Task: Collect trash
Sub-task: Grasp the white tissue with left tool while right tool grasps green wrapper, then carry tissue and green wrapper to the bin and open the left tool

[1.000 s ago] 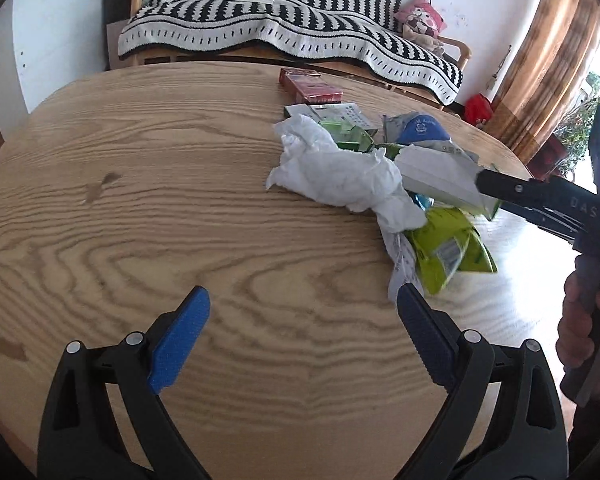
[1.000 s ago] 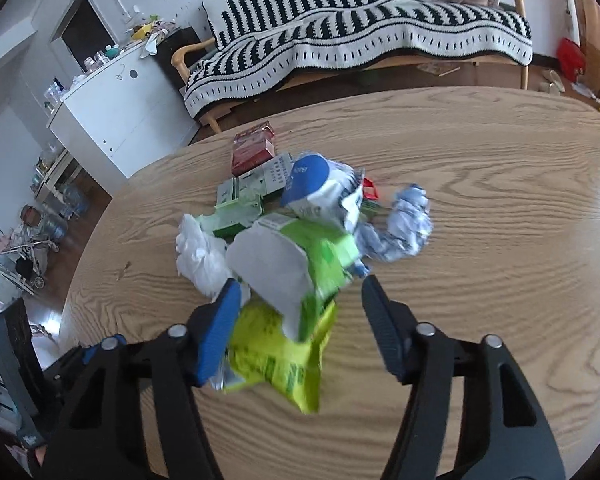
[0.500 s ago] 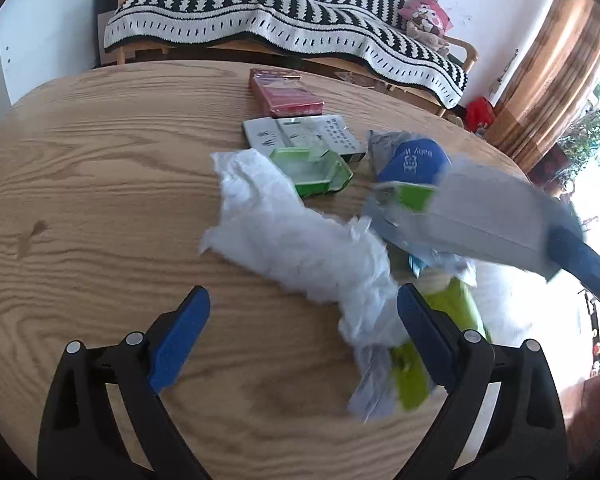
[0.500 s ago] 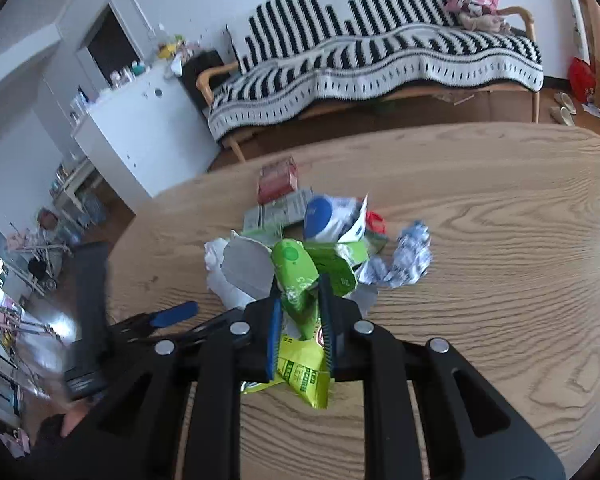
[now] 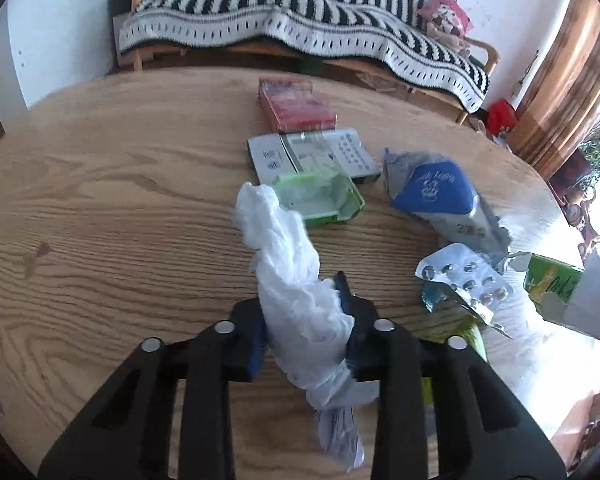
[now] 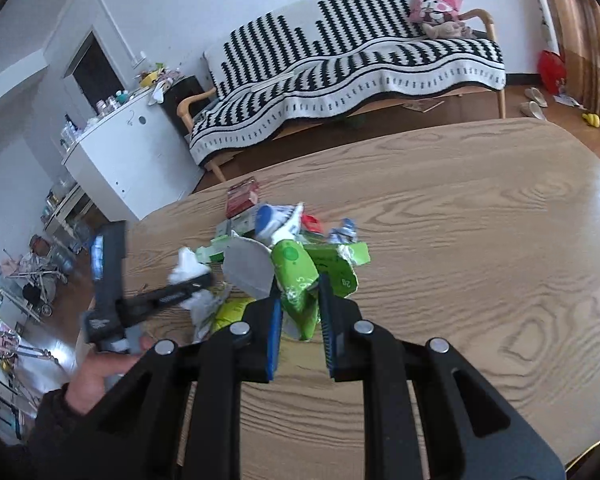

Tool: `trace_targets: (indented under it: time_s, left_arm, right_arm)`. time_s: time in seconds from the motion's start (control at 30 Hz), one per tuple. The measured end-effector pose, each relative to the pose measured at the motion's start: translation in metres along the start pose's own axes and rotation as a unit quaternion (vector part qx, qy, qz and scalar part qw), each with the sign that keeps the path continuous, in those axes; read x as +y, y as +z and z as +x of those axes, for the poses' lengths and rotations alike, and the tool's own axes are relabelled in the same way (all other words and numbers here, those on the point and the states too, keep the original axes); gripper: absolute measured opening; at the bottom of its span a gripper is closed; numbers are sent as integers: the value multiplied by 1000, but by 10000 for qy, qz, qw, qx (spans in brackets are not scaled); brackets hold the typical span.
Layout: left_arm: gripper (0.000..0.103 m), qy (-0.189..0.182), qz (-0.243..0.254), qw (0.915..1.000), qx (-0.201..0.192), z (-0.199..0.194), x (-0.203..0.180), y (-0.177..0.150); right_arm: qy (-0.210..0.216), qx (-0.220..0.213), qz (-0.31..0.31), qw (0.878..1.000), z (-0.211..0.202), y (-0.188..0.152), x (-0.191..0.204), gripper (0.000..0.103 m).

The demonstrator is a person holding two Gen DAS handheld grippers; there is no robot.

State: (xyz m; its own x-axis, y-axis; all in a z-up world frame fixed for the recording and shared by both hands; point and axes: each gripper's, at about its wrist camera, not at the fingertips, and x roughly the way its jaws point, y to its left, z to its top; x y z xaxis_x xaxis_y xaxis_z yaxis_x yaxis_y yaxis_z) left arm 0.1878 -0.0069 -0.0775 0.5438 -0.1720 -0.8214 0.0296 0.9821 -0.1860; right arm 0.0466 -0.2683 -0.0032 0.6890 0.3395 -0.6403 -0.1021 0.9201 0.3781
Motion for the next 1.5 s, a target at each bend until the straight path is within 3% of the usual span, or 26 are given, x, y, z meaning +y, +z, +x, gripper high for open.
trace_targets:
  time_s: [0.4,0.57,0.7,0.9,1.03,1.17,1.33,1.5]
  left_arm:
    - [25,-188,404,9963,-734,-94,-16,4]
    - [25,-622,1012,9897,-793,-118,-81,-14]
    - [25,-1212,1700,9758,-646,-122,-163,-50]
    - [25,-2360,2471,9396,-186,-115,-292,-125]
    - [25,-3013,3000,9046,318,-104,-375,-196]
    - [25,-3424,3459,8698,807,-91,-431,-265]
    - [25,-3647,3985,8322,1246,-73,-472,-348]
    - [25,-3797,4313,8075,1334,-46,-480,-395]
  right_arm:
    - [-446,-459,409,9971,-82,-21,-58,18]
    - [-892,-706,653,9914,-139,-43,-98,18]
    - [-1367,-878,1029,9813,-191,-73,-145,18]
    - [-2241,-1106,1612,9548,-279,-140,-213,18]
    - [-2804,-1200,2062,9298,-335,-193,-251,18]
    - [-3236,-1167,2326,9097,-366,-238,-276,18]
    - [-3506,-1067,2690,8907,-381,-289,-303,18]
    - [-3517,-963,2935,8837,-379,-318,-315,18]
